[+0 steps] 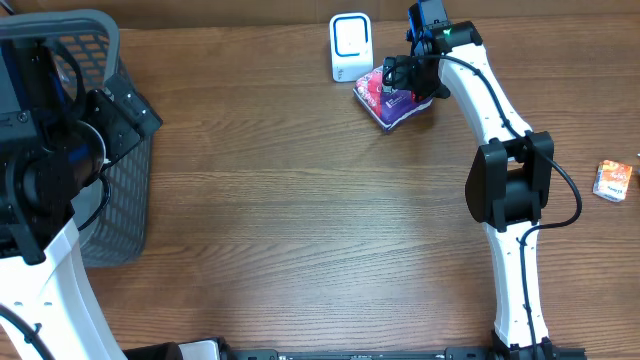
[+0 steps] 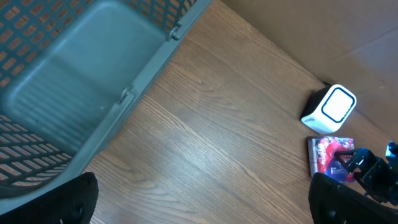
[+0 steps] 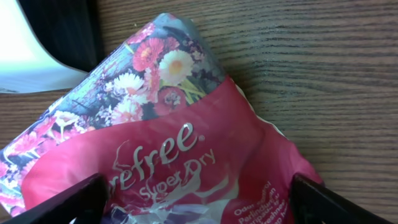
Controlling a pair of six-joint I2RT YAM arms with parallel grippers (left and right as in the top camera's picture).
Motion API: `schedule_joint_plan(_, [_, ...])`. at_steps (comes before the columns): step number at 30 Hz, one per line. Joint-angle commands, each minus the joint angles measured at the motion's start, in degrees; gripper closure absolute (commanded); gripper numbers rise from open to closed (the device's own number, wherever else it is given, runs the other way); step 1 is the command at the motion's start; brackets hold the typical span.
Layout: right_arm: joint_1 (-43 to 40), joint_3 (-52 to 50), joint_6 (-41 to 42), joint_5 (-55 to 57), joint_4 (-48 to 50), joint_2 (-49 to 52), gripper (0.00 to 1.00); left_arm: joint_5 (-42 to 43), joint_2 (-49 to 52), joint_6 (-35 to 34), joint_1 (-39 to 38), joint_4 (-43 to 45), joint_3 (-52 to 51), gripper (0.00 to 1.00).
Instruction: Scan the item barcode
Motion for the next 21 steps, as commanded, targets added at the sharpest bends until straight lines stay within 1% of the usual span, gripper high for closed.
schedule_joint_plan(1, [-0.3, 0.2, -1.9, 0.1, -0.2, 3.5, 0.10, 0.1, 0.2, 0.9, 0.3, 0.1, 0.4, 0.00])
schedule_joint_plan(2, [-0.3, 0.2, -1.9, 0.1, -0.4, 4.0, 0.13, 0.1, 0.2, 0.9, 0.3, 0.1, 0.4, 0.00])
schedule_joint_plan(3, [-0.3, 0.2, -1.9, 0.1, -0.7, 4.3, 0.20, 0.1, 0.2, 0.9, 0.3, 0.1, 0.4, 0.00])
schedule_joint_plan(4, [-0.3, -0.1, -1.9, 0.1, -0.7, 4.5, 0.23, 0.1, 0.2, 0.9, 0.3, 0.1, 0.4, 0.00])
schedule_joint_plan(6, [-0.3, -0.5, -1.9, 0.4, -1.0, 4.5, 0.27, 0.1, 0.2, 0.9, 0.3, 0.1, 0.4, 0.00])
schedule_joint_plan(7, [-0.3, -0.5, -1.9, 0.8, -1.4, 4.5, 0.32, 0.1, 0.2, 0.9, 0.3, 0.1, 0.4, 0.00])
schedule_joint_plan(8, [-0.3, -0.5, -1.9, 1.4, -1.7, 4.5, 0.40, 0.1, 0.2, 0.9, 0.3, 0.1, 0.4, 0.00])
schedule_joint_plan(9, [-0.3, -0.5, -1.9, 2.1, -2.2, 4.5, 0.69, 0.1, 0.2, 0.9, 0.3, 0.1, 0.4, 0.00])
schedule_joint_plan(10, [-0.3, -0.5, -1.9, 2.6, -2.8, 4.5, 0.96, 0.1, 0.2, 0.9, 0.3, 0.1, 0.4, 0.00])
schedule_joint_plan(16, [-0.3, 0.2, -1.4, 2.6, -6.5, 4.3, 0.96, 0.1, 0.2, 0.9, 0.3, 0.1, 0.4, 0.00])
schedule_joint_plan(21, [-0.9, 2.1, -1.3, 0.6, -9.2, 0.5, 0.96, 0.1, 0.2, 0.9, 0.3, 0.1, 0.4, 0.00])
